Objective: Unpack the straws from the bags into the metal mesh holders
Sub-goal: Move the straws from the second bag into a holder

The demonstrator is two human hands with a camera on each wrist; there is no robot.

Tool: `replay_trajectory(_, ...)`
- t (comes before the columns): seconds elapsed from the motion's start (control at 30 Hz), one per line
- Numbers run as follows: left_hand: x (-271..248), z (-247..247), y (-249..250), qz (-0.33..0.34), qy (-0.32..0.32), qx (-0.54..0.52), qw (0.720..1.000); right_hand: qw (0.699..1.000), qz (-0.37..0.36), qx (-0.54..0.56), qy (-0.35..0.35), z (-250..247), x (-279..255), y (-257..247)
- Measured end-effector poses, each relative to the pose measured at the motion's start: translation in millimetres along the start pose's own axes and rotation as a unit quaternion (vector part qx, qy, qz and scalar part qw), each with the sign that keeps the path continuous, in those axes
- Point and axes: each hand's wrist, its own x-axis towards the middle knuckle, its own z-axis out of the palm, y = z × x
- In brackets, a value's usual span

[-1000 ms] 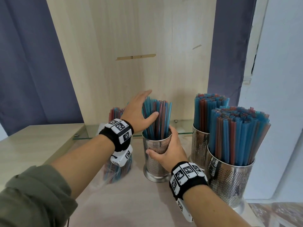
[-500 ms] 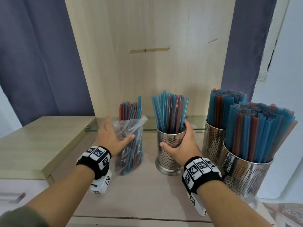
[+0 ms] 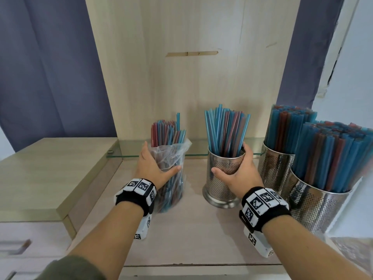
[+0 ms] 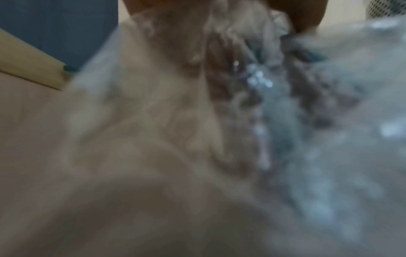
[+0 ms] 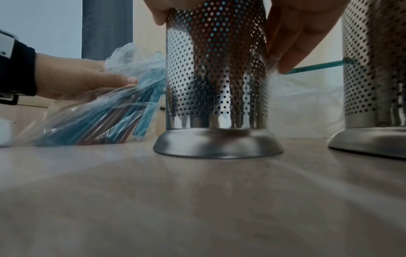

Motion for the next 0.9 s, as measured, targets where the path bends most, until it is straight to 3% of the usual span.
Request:
replay_trajectory(0.2,-2,-2,-1,0.016,-0.012,-0.061,0.998,1.000,-0.001,0.006,0.001,2,-1,-2)
replay_trajectory(0.5,-9,-7,7,0.059,0.046,0.080,0.994,1.000,0.007,-0.007,-0.001,2,-1,-4)
replay_trajectory(0.7,-13,-5,8,0.062,-0.030,-0.029,0.997,0.998,-0.001,-0.069,-0.008,-6,-5,-13)
replay_trajectory(0.77,-13,-7,10,0.068,-0.026,-0.055,0.996,0.987,-0.044,-0.134,0.080,-9,-15,-27)
replay_trajectory(0.83,-16,-8,11,0.086,-0.011,-0.085,0.993,0.962,-0.167,-0.143,0.161,-11,-32,-45)
replay_trajectory(0.9,-22,-10,16,0.116,0.000,-0.141,0.983,0.941,-0.284,-0.124,0.136,-9,-46,-63)
